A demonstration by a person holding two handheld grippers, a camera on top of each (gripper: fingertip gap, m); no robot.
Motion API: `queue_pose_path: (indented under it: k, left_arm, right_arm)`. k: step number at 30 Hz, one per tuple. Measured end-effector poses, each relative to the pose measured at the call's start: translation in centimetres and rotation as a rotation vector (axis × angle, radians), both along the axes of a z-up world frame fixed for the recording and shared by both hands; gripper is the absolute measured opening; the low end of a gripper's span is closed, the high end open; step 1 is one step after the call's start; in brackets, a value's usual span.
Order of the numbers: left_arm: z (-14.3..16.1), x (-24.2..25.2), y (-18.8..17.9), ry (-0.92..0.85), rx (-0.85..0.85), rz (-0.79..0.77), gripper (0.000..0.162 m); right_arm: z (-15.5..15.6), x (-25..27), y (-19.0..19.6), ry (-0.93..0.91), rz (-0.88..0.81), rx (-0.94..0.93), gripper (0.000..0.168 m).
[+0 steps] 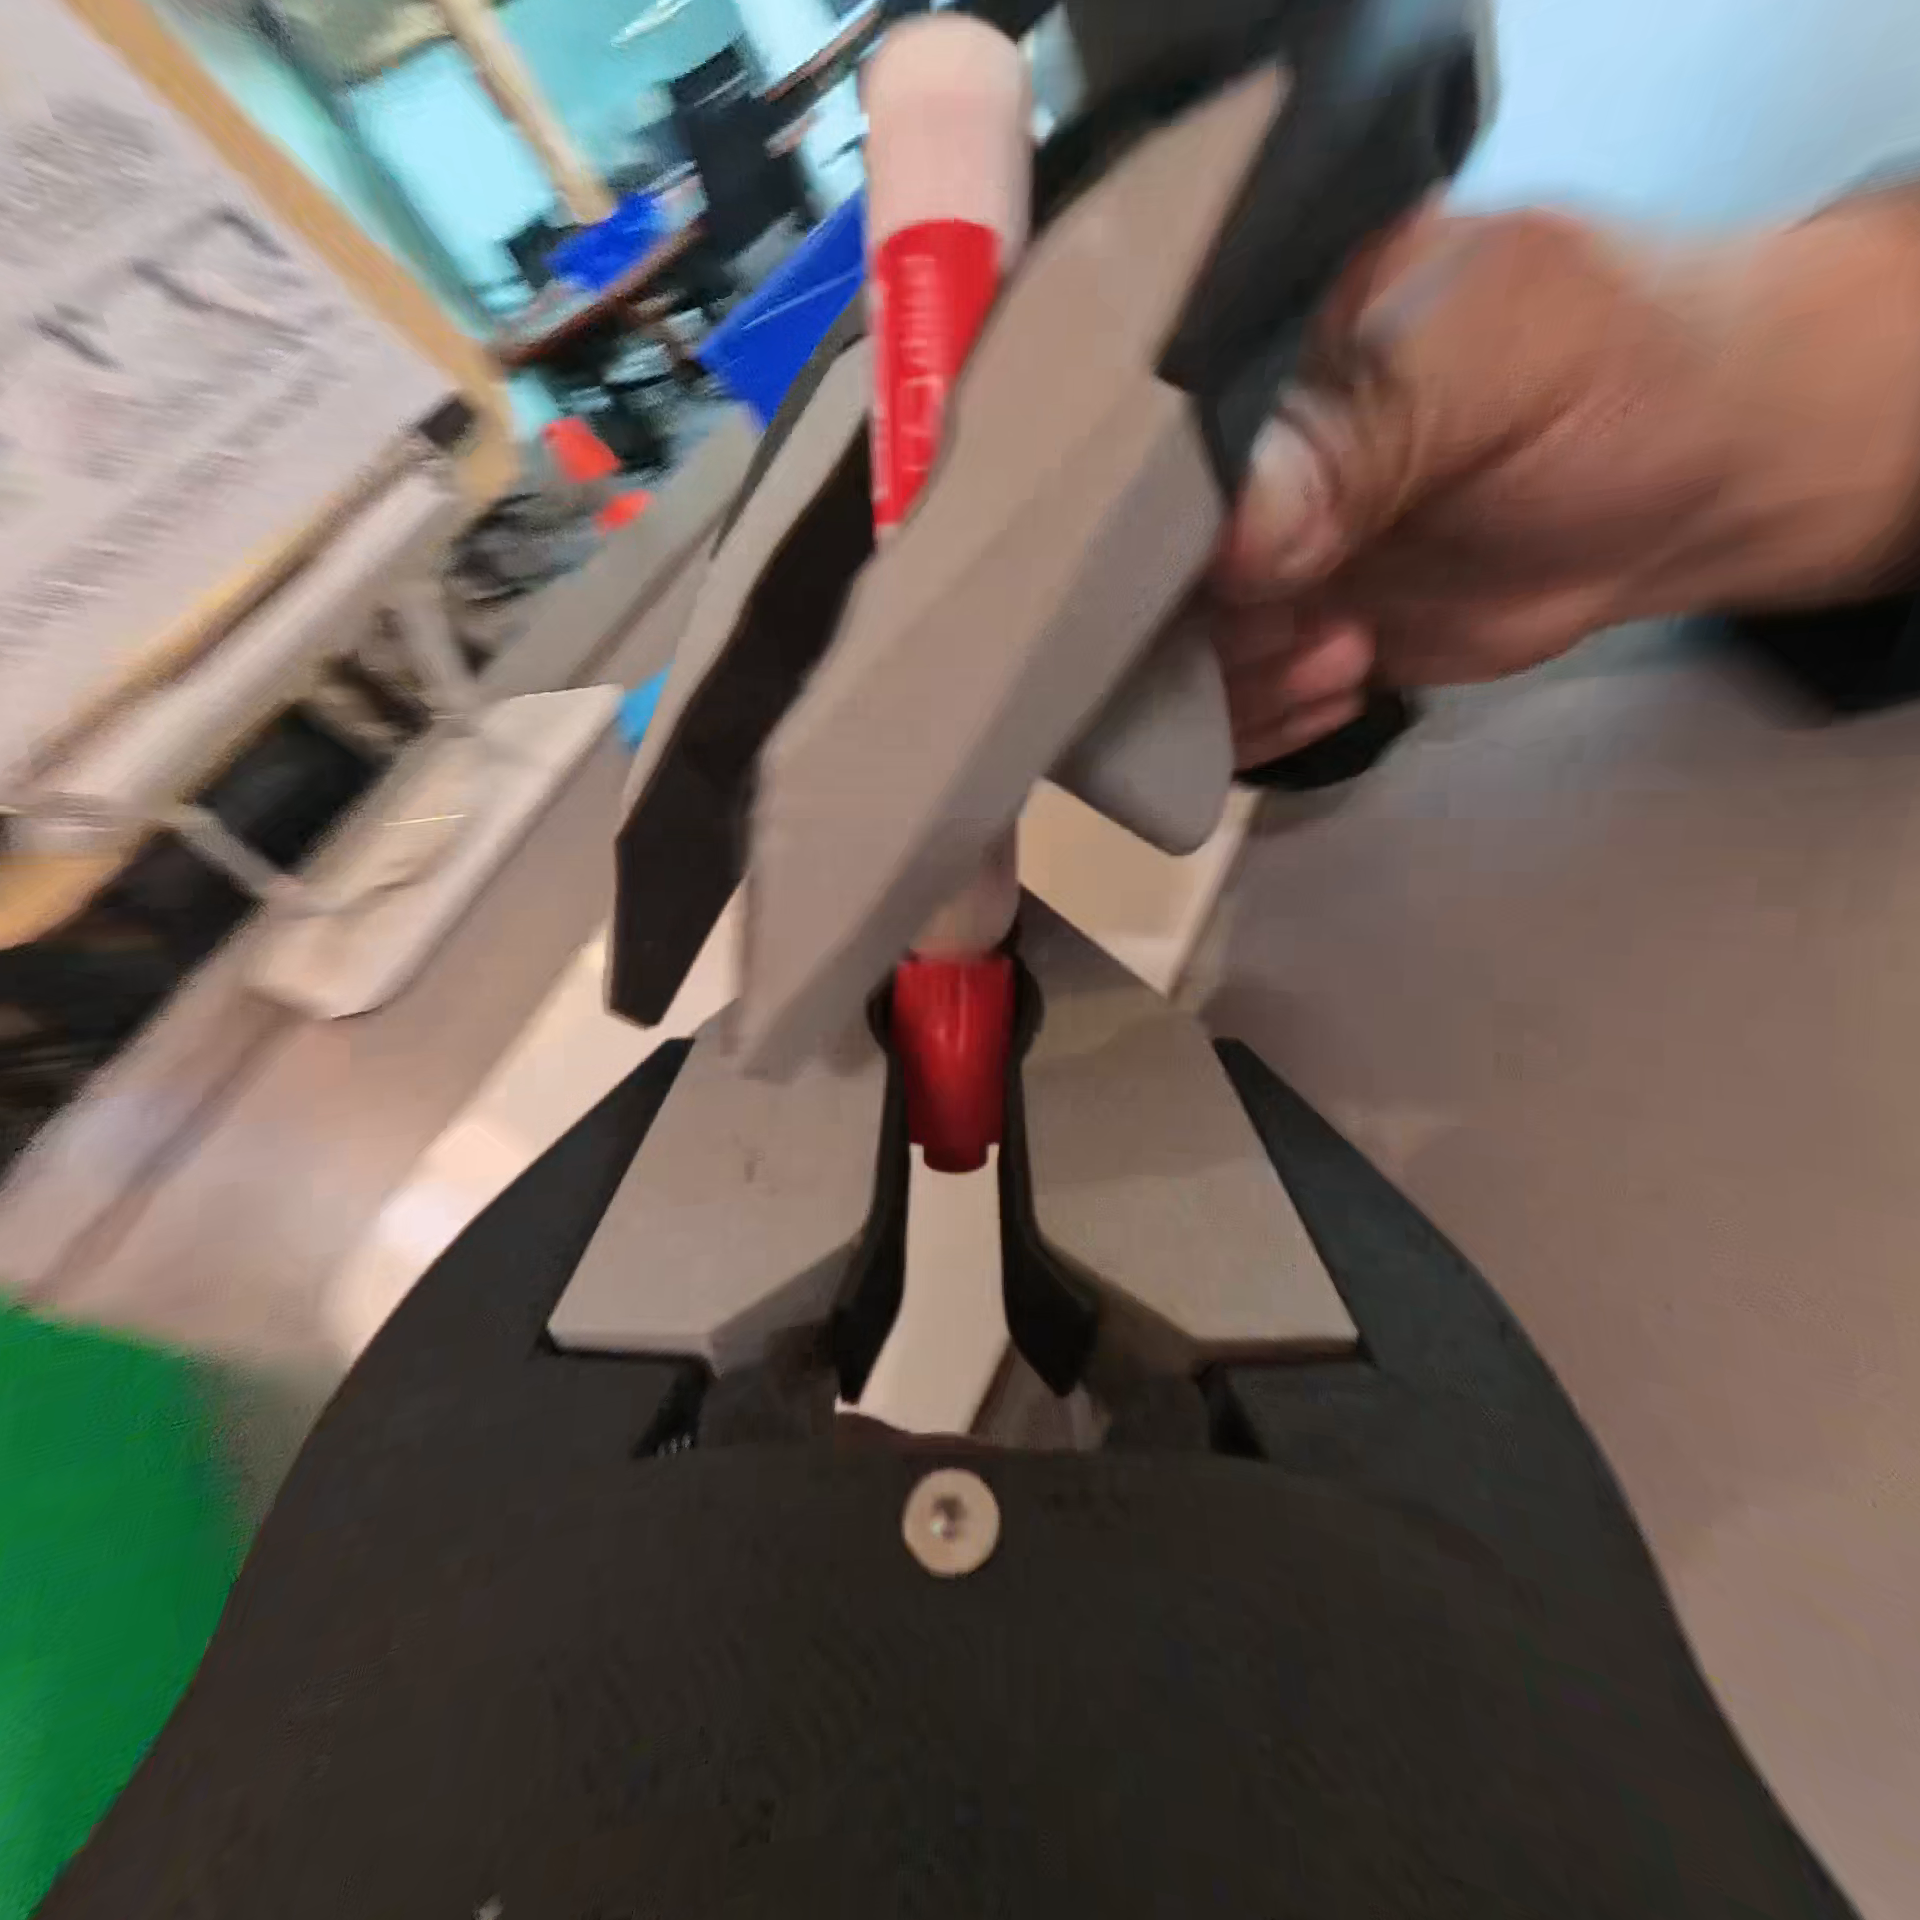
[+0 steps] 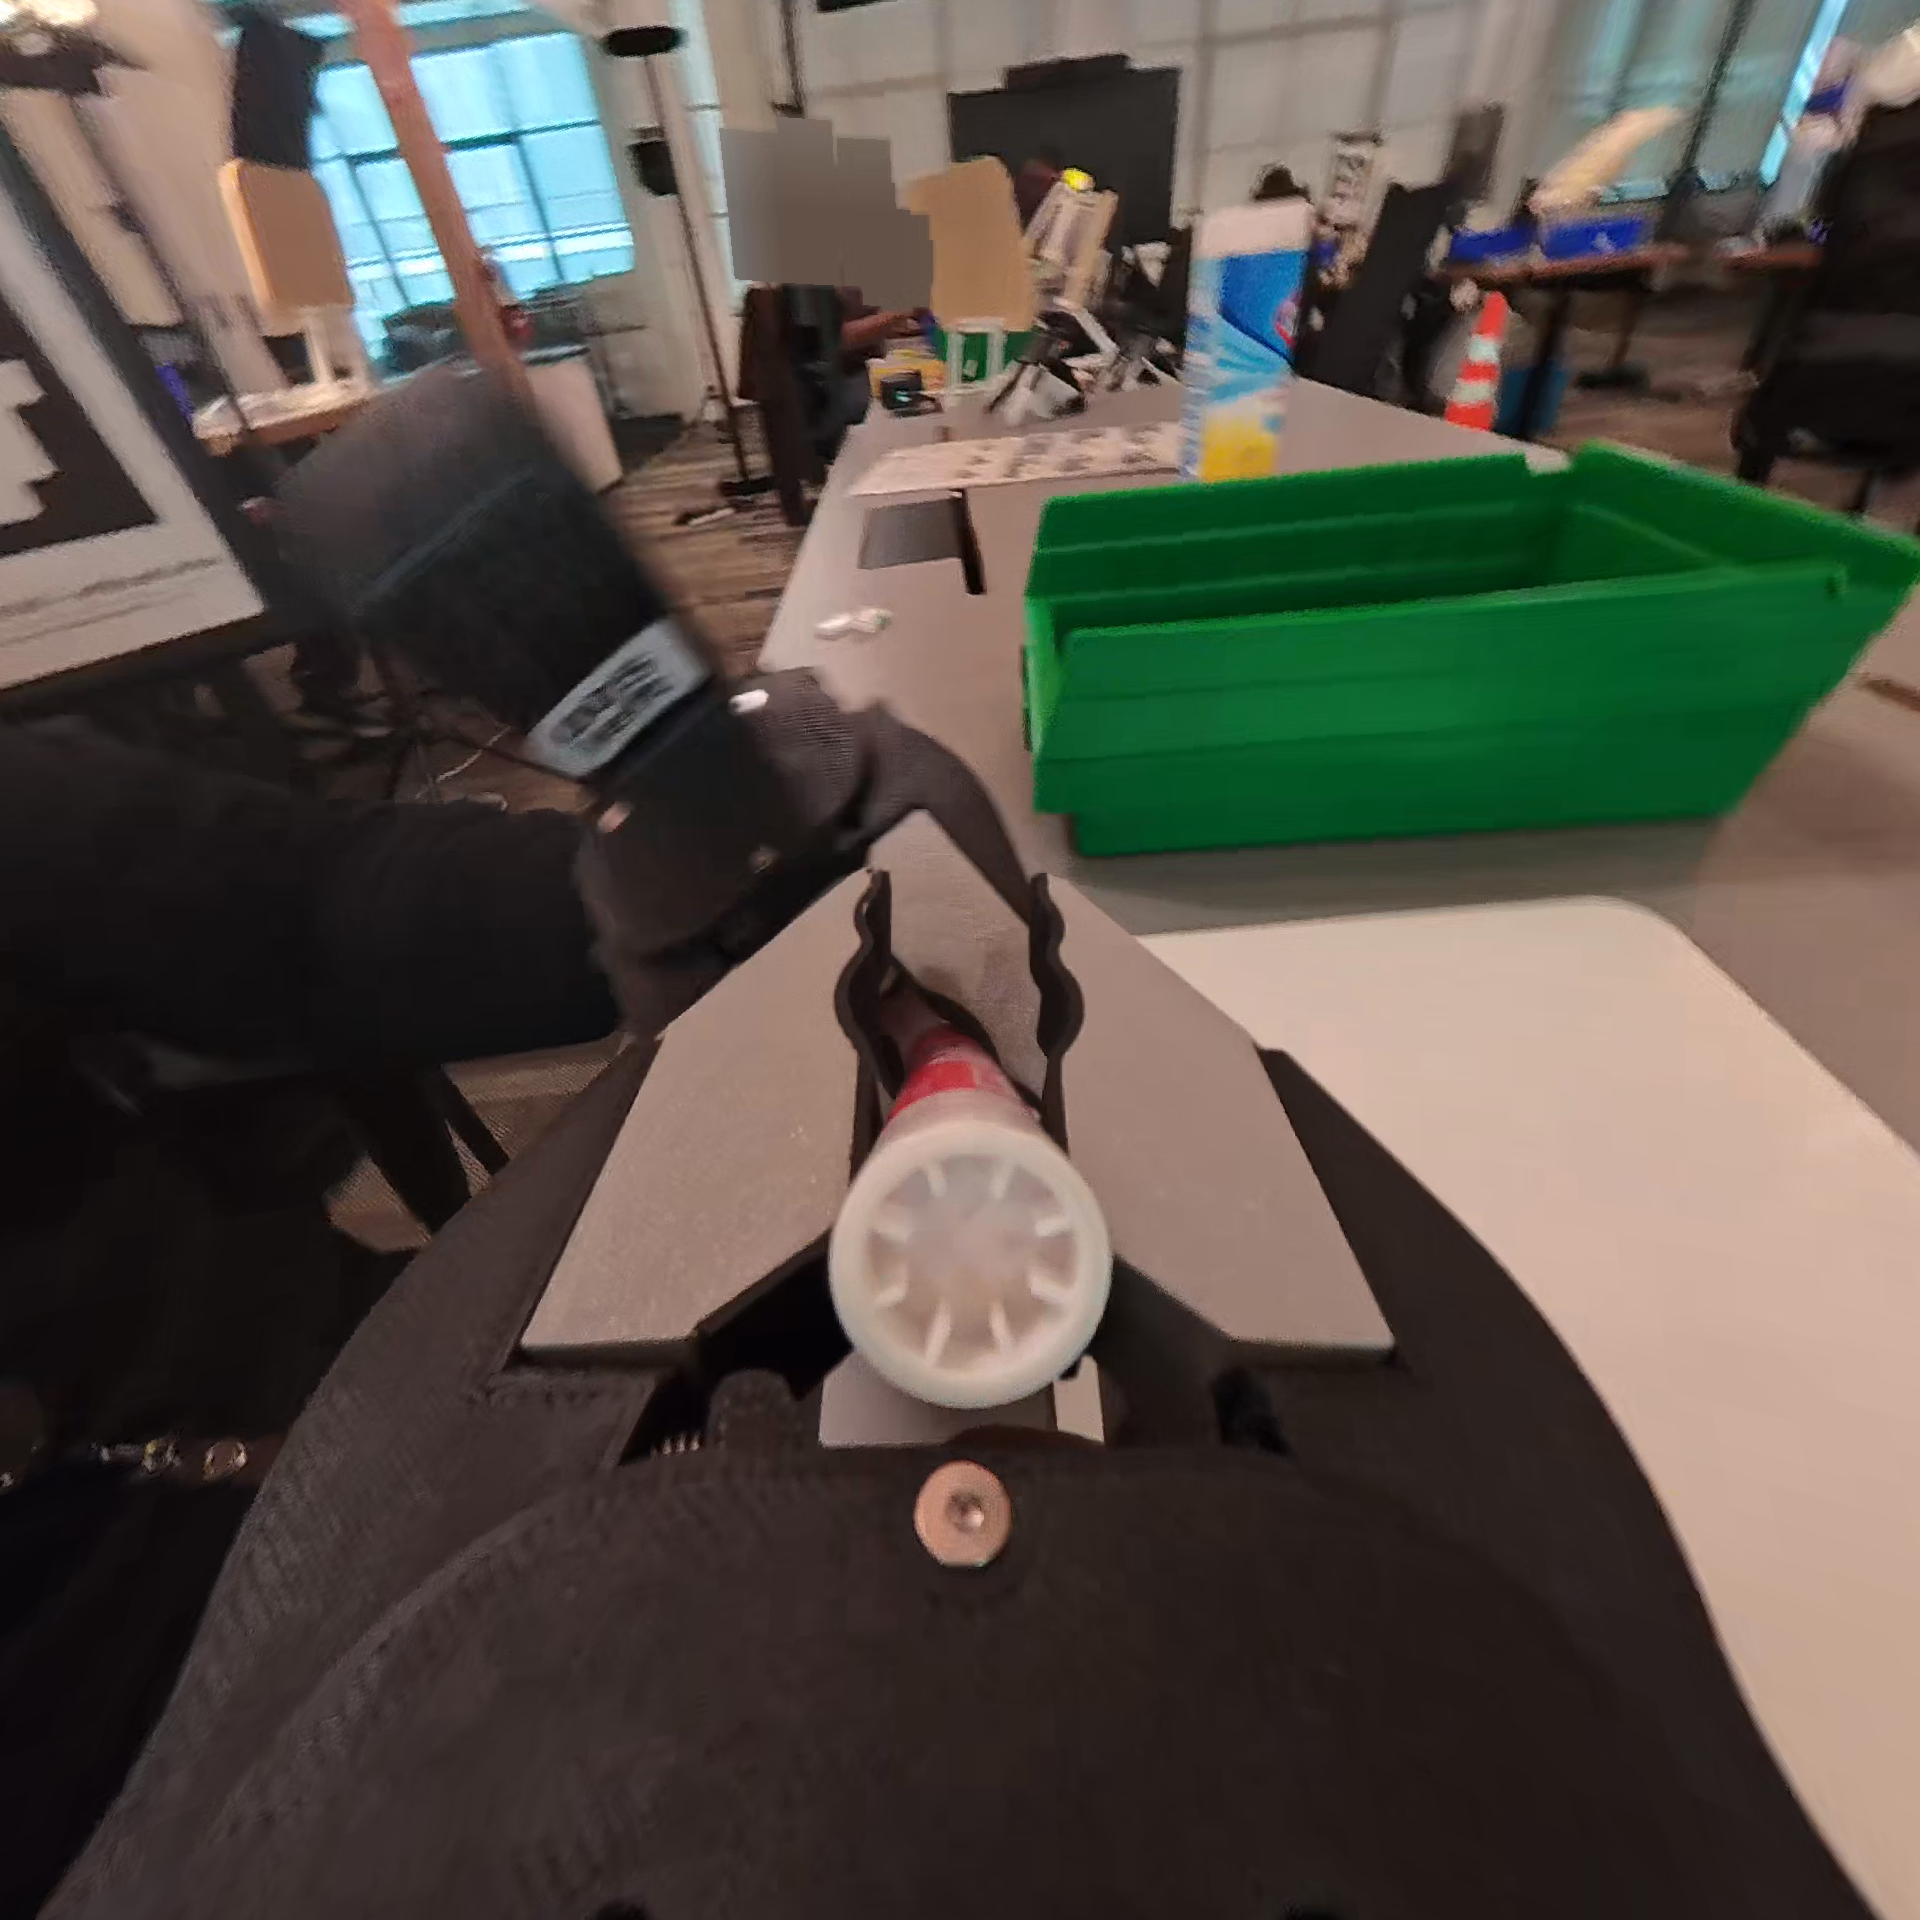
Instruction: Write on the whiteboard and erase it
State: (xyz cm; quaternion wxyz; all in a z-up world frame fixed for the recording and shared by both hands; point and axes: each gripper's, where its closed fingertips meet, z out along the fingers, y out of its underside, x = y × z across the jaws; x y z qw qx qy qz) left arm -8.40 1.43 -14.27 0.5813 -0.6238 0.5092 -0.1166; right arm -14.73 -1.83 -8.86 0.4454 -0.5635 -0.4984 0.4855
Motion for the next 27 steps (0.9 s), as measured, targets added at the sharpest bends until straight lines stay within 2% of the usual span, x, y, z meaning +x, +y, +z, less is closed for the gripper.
queue_pose_path:
  k: [2,4,6,9,11,14,17,22,25,27]
  left_arm:
    - [-0.2,-0.8,1.5,0.118,0.157,0.141,0.009]
    - [0.3,-1.4,2.3,0.141,0.201,0.216,0.009]
    - [1.2,-2.0,2.8,0.198,0.320,0.294,0.009]
    - [1.8,-2.1,2.8,0.247,0.430,0.334,0.009]
    - [2.0,-2.0,2.7,0.240,0.448,0.331,0.010]
    - [1.7,-1.0,1.7,0.101,0.281,0.221,0.009]
    - [0.7,0.5,-0.8,-0.078,-0.049,-0.015,0.010]
    - [0.8,1.5,-5.5,-0.187,-0.393,-0.350,0.009]
    - [0.5,1.2,-5.9,-0.165,-0.390,-0.368,0.009]
    - [0.5,0.9,-4.8,-0.163,-0.353,-0.309,0.009]
  right_arm:
    - [-0.6,0.1,1.2,0.000,-0.041,-0.102,0.025]
    - [-0.5,0.2,1.8,0.027,-0.057,-0.174,0.025]
    - [-0.1,0.2,2.1,0.072,-0.043,-0.248,0.025]
    - [0.2,0.5,1.9,0.131,0.013,-0.365,0.025]
    - [0.4,0.6,1.8,0.131,0.013,-0.336,0.025]
    - [0.8,0.6,1.2,0.111,0.012,-0.235,0.025]
    - [0.8,0.4,-0.3,0.058,0.043,-0.068,0.025]
    - [1.3,0.1,-3.4,0.043,0.187,0.071,0.024]
    - [0.8,-0.1,-3.9,0.012,0.202,0.098,0.025]
    - [0.7,-0.1,-3.1,0.006,0.158,0.084,0.025]
